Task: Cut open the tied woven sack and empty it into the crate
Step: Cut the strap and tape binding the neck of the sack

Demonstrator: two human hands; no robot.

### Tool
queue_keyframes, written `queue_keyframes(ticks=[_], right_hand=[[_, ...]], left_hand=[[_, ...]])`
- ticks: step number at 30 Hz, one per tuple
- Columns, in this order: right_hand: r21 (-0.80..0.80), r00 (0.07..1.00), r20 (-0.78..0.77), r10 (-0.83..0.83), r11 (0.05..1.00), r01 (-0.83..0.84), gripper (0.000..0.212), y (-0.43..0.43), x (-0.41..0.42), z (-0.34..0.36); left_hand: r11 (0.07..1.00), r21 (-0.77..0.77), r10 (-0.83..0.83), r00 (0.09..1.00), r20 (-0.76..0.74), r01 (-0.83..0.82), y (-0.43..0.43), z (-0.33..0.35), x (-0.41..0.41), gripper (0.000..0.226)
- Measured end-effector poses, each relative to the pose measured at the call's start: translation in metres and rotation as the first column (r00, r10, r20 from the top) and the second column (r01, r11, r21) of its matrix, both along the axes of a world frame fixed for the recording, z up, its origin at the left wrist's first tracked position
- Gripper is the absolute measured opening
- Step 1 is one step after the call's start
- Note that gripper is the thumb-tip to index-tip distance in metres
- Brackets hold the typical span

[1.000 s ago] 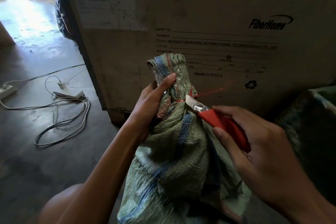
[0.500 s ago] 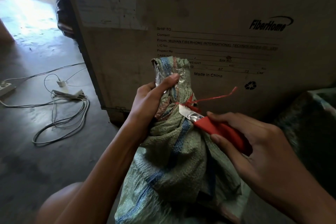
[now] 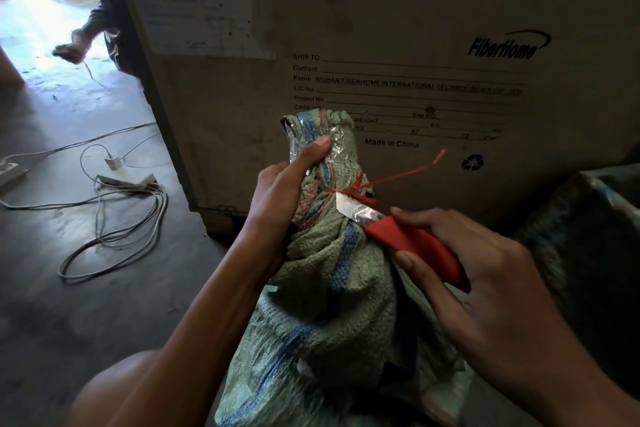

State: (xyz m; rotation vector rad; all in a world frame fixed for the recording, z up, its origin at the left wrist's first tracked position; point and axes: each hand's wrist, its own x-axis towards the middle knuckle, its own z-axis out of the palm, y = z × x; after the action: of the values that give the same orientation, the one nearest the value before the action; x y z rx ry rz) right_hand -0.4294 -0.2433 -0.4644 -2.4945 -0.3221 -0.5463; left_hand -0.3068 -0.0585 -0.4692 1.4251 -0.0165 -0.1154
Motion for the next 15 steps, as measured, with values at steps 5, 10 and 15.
queue_keyframes(ticks=[5, 10, 15], right_hand=[[0.01, 1.0, -0.014, -0.028, 1.0, 0.028, 0.035, 0.002, -0.0016, -0.0002], [0.031, 0.999, -0.02, -0.033, 0.999, 0.034, 0.035, 0.0022, -0.0018, 0.0025], [0.033, 0.998, -0.019, -0.061, 0.998, 0.061, 0.037, -0.0003, -0.0028, 0.0024]], left_hand=[[0.998, -0.029, 0.06, 0.996, 0.061, -0.058, -0.0045, 0.0, -0.003, 0.037], [0.993, -0.031, 0.12, 0.986, 0.115, -0.118, -0.0039, -0.0028, -0.0021, 0.043], [0.993, -0.038, 0.113, 0.986, 0.121, -0.11, -0.005, -0.0048, -0.0031, 0.044]])
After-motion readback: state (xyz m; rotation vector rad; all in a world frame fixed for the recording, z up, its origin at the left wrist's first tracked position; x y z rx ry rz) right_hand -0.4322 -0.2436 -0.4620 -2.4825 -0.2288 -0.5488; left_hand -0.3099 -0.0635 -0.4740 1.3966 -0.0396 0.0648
